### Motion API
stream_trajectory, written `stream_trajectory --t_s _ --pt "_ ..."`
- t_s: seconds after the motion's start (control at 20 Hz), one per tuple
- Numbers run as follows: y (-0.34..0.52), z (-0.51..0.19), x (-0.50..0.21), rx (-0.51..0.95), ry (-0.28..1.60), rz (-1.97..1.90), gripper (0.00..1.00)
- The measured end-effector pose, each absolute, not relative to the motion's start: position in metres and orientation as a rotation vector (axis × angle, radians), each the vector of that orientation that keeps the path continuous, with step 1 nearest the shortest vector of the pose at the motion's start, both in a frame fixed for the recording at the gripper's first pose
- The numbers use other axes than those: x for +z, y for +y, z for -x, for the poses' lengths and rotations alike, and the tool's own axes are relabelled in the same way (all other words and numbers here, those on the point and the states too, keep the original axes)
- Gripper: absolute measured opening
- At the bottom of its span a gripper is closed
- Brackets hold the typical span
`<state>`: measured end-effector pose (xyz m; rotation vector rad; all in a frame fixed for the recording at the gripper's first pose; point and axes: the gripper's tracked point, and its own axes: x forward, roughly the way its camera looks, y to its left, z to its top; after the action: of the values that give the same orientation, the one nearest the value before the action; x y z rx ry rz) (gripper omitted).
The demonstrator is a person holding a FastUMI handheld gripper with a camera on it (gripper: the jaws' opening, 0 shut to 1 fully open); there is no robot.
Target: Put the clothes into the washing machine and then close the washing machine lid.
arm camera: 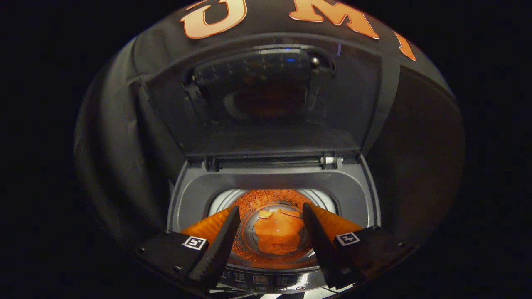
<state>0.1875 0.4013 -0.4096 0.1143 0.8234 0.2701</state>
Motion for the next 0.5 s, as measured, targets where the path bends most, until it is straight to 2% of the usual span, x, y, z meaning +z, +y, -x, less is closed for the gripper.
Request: stream_trajectory --t_s 0.5 --pt "0.397 -0.253 -0.253 0.269 0.560 -0.135 0.97"
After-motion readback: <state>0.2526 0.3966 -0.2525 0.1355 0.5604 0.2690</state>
